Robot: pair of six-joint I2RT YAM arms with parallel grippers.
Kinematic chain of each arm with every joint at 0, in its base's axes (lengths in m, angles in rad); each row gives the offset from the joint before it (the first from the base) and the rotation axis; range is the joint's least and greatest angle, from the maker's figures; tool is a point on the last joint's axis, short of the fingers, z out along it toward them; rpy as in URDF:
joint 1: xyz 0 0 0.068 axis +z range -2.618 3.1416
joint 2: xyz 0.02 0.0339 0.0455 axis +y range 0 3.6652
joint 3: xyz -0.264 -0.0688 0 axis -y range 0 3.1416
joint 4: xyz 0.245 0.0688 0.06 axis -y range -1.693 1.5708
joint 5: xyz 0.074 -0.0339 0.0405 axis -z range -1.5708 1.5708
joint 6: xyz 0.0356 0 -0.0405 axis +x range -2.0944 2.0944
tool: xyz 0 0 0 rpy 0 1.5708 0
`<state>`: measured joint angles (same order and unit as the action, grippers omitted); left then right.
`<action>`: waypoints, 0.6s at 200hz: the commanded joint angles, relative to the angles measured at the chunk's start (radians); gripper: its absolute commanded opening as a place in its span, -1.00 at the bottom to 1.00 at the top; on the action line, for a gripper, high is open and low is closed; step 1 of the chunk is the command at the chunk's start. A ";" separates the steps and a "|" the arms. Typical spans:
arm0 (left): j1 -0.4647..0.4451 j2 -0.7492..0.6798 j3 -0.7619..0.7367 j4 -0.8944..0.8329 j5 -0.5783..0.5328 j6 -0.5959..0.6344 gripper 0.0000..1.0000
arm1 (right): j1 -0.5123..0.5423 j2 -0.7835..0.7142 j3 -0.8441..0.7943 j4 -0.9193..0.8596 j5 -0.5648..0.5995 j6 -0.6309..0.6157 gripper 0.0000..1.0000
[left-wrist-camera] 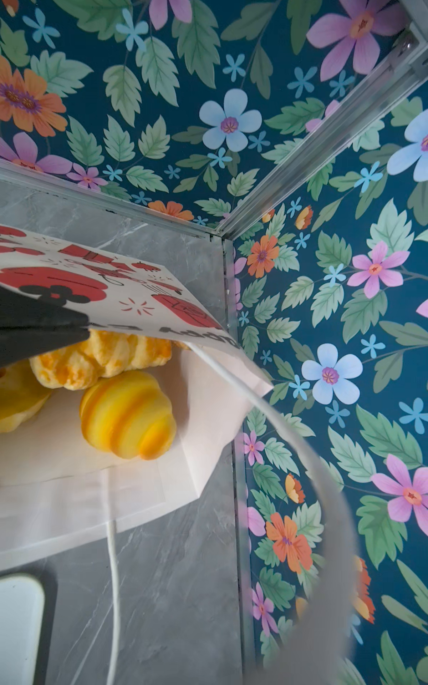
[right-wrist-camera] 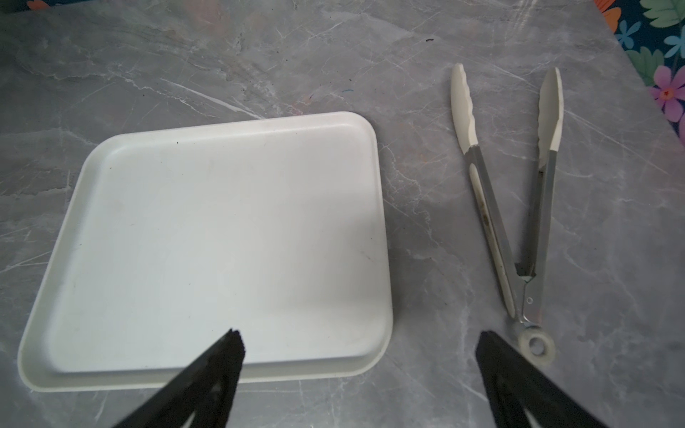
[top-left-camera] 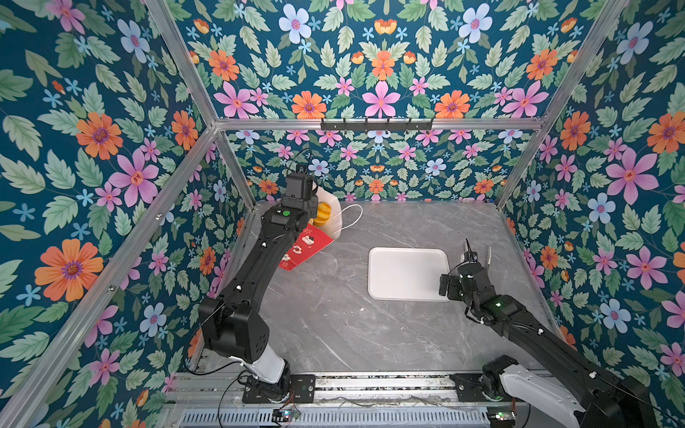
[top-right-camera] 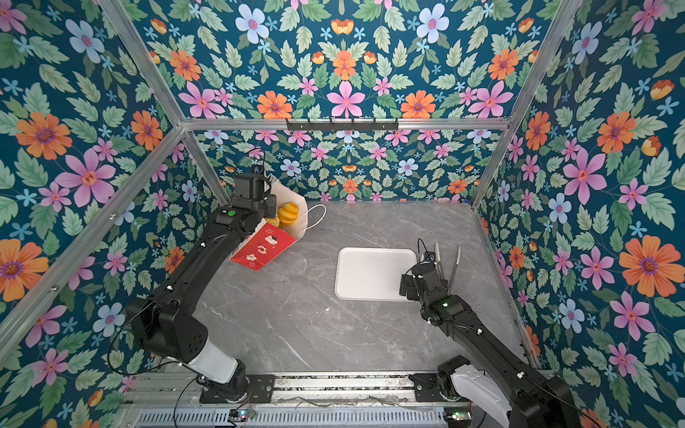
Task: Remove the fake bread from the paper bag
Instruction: 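Tip the bag over with the left gripper while the right gripper nears the tongs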
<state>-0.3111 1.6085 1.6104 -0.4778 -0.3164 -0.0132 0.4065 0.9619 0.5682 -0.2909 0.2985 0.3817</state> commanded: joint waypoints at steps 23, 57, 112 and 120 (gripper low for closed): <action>-0.044 0.029 -0.052 0.144 0.070 0.004 -1.00 | -0.001 -0.004 -0.007 -0.029 -0.011 0.014 0.99; -0.110 0.033 -0.106 0.195 0.095 -0.038 -1.00 | -0.012 -0.027 0.019 -0.070 -0.026 0.054 0.99; -0.221 -0.042 -0.253 0.294 0.122 -0.088 -1.00 | -0.181 0.039 0.138 -0.224 -0.046 0.063 0.99; -0.230 -0.061 -0.284 0.315 0.134 -0.099 -1.00 | -0.203 0.072 0.157 -0.246 -0.035 0.051 0.99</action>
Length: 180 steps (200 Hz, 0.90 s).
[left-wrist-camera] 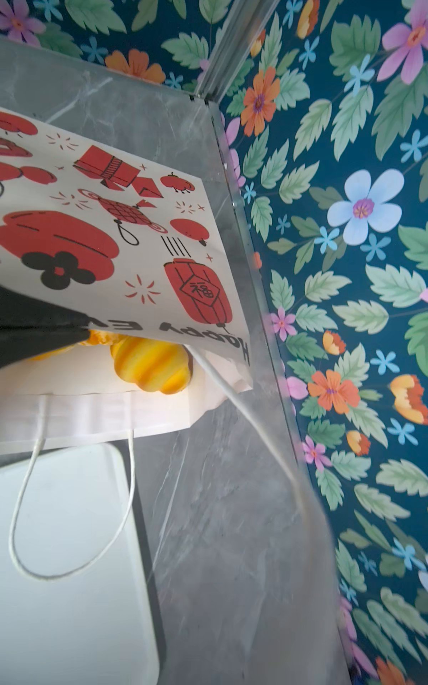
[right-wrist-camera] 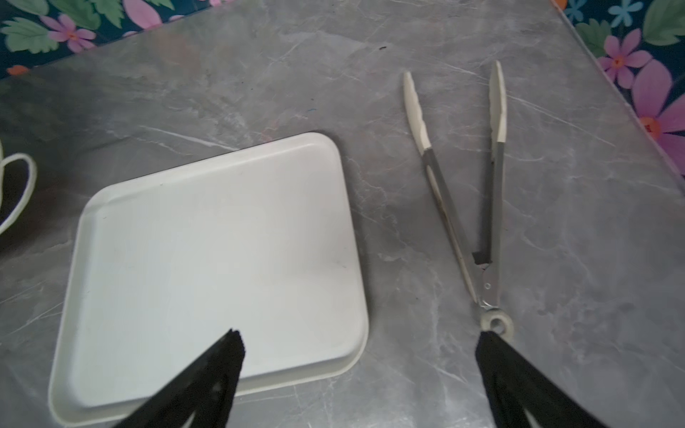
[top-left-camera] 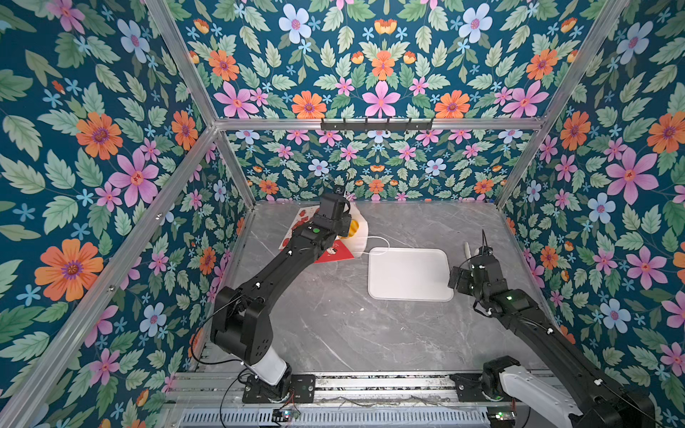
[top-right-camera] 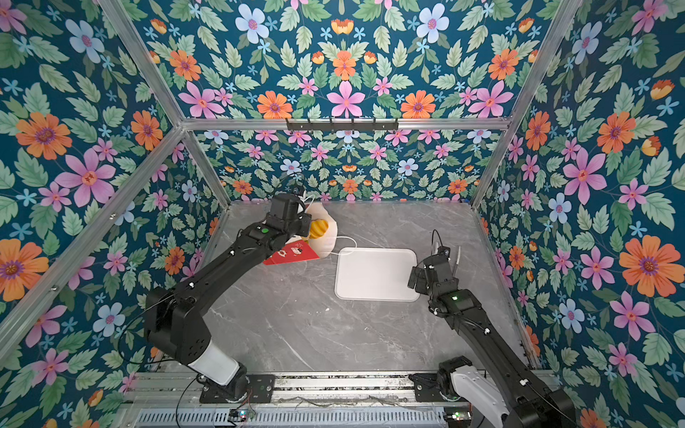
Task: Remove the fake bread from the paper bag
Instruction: 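Tip the bag over with the left gripper while the right gripper nears the tongs, then grasp the silver tongs by the handle with the right gripper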
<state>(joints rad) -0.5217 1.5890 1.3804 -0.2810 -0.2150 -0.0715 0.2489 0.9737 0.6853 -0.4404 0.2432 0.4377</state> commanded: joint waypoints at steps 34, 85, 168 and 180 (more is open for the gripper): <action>-0.031 -0.112 -0.150 0.169 0.078 -0.065 -1.00 | -0.093 0.209 0.106 -0.158 0.075 -0.019 0.99; -0.037 -0.195 -0.243 0.219 0.162 -0.077 -1.00 | -0.217 0.323 0.109 -0.138 0.017 -0.036 0.99; -0.038 -0.222 -0.344 0.283 0.280 -0.097 -1.00 | -0.279 0.603 0.226 -0.077 0.005 -0.103 0.97; -0.038 -0.221 -0.354 0.292 0.291 -0.100 -1.00 | -0.282 0.644 0.248 -0.066 -0.004 -0.119 0.91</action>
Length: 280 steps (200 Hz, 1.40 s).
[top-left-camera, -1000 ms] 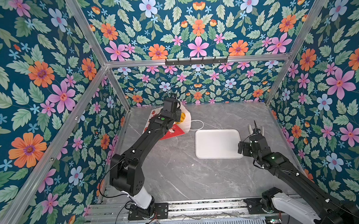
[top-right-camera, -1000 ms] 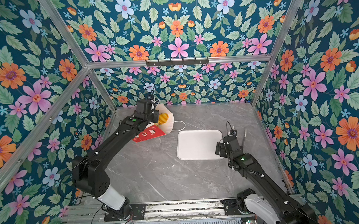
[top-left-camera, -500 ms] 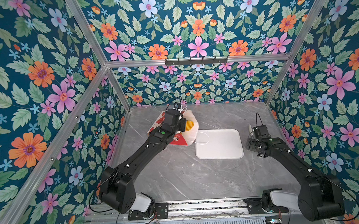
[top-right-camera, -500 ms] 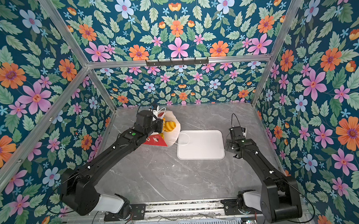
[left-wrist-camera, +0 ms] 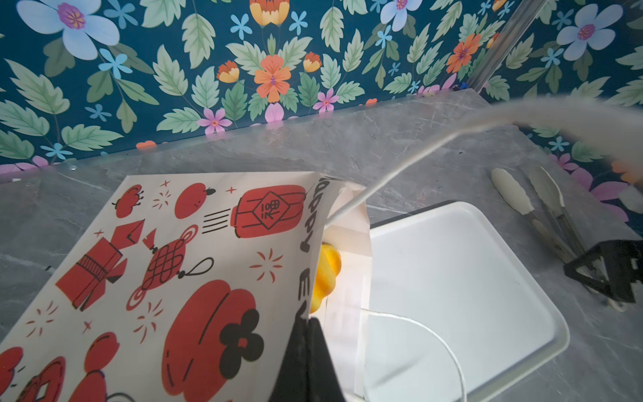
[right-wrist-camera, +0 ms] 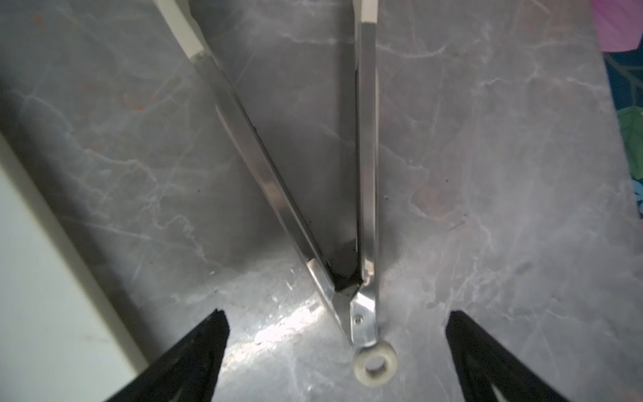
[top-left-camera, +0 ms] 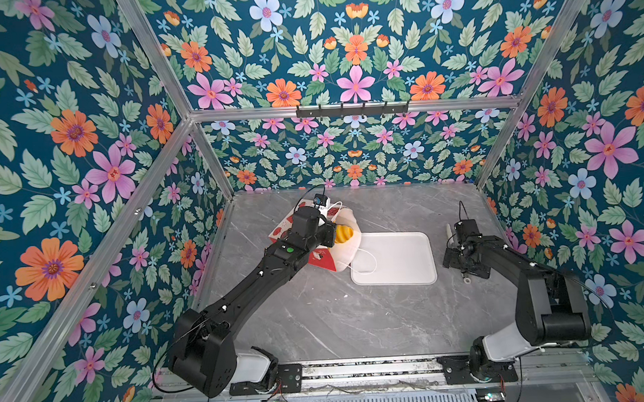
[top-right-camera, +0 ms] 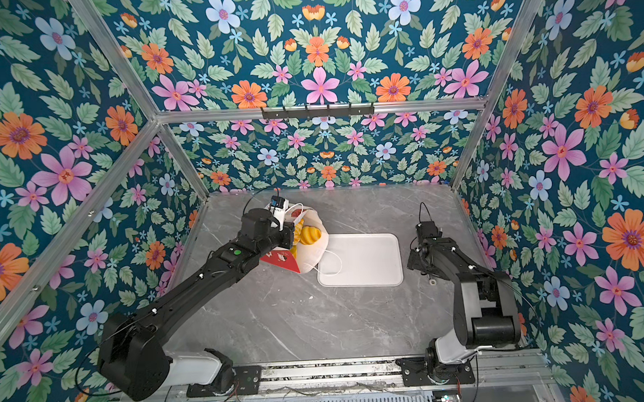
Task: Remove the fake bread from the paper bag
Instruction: 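Grasp the silver tongs by the handle with the right gripper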
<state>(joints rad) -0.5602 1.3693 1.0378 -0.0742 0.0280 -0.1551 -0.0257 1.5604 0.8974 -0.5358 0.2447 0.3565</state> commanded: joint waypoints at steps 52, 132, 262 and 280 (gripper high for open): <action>0.000 -0.010 -0.046 0.102 0.042 -0.015 -1.00 | -0.022 0.178 0.113 0.028 -0.015 -0.048 0.60; 0.000 -0.023 -0.038 0.082 0.056 -0.002 -1.00 | -0.021 0.107 0.052 0.025 -0.032 -0.032 -0.81; -0.001 -0.027 -0.079 0.086 0.089 0.002 -1.00 | 0.698 -0.301 0.141 -0.313 -0.437 -0.189 -0.90; -0.001 -0.028 -0.085 0.093 0.084 0.000 -1.00 | 0.763 -0.252 0.143 -0.340 -0.454 -0.207 -0.89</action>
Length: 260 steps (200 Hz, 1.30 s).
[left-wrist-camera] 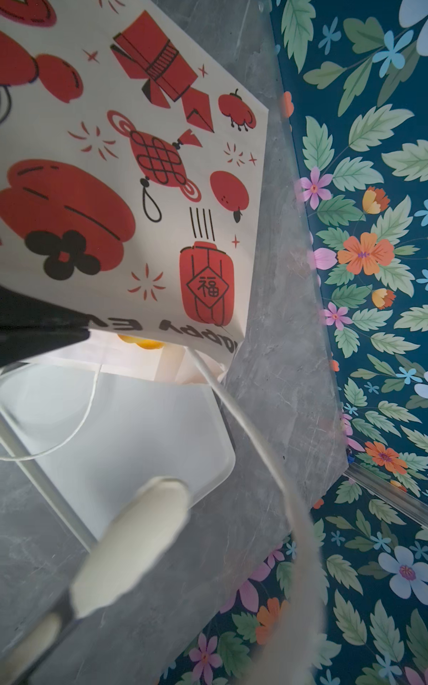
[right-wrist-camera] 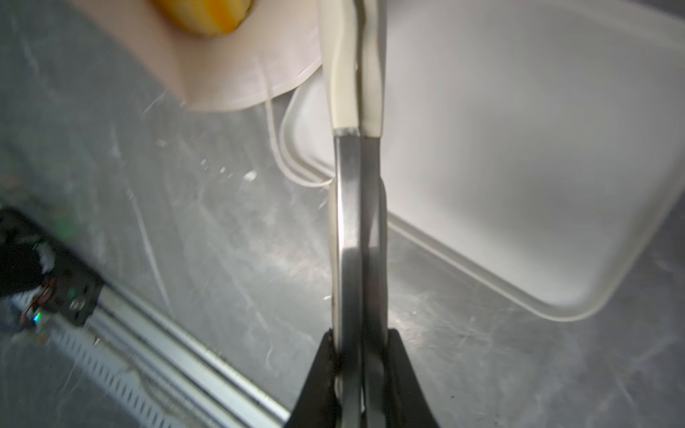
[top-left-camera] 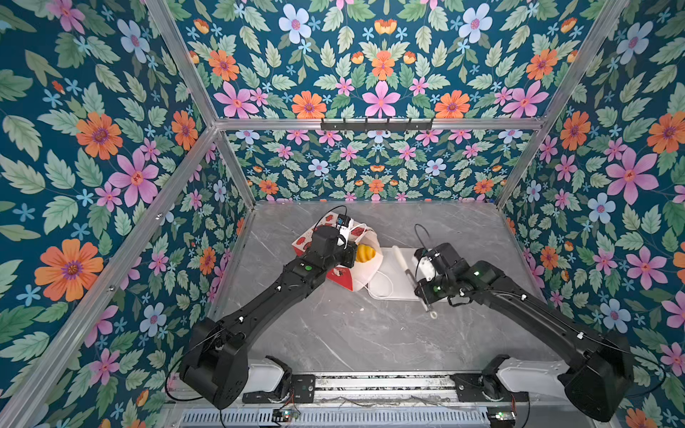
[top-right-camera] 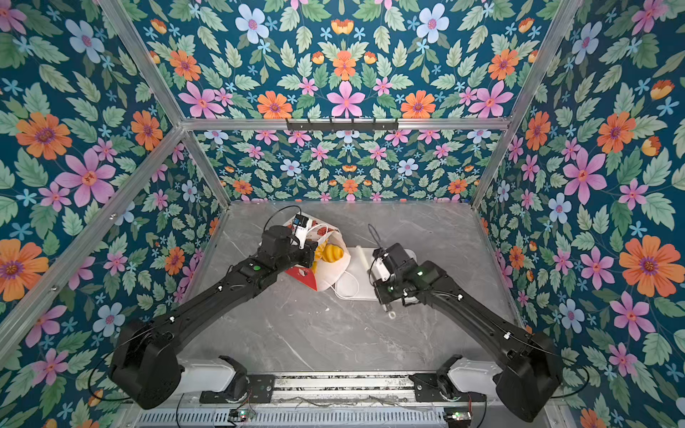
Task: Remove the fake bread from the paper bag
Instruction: 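Grasp the silver tongs by the handle with the right gripper, then carry the tongs toward the bag opening with the right gripper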
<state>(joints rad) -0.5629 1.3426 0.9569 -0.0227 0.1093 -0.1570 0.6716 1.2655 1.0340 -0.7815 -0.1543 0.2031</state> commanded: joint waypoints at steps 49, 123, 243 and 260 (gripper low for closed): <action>-0.008 -0.003 -0.007 0.044 -0.008 -0.008 -1.00 | 0.095 0.118 0.018 -0.078 -0.002 -0.072 -0.76; -0.017 -0.009 -0.007 0.035 -0.028 -0.006 -1.00 | 0.095 0.114 0.042 -0.065 0.068 -0.075 -0.49; -0.023 -0.006 -0.009 0.029 -0.037 0.002 -1.00 | 0.095 0.121 0.047 -0.044 0.105 -0.062 -0.47; -0.023 -0.006 -0.009 0.026 -0.039 0.003 -1.00 | 0.095 0.110 0.045 -0.031 0.094 -0.061 -0.55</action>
<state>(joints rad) -0.5865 1.3422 0.9474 -0.0162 0.0761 -0.1570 0.7666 1.3849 1.0744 -0.8402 -0.0639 0.1371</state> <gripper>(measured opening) 0.050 0.241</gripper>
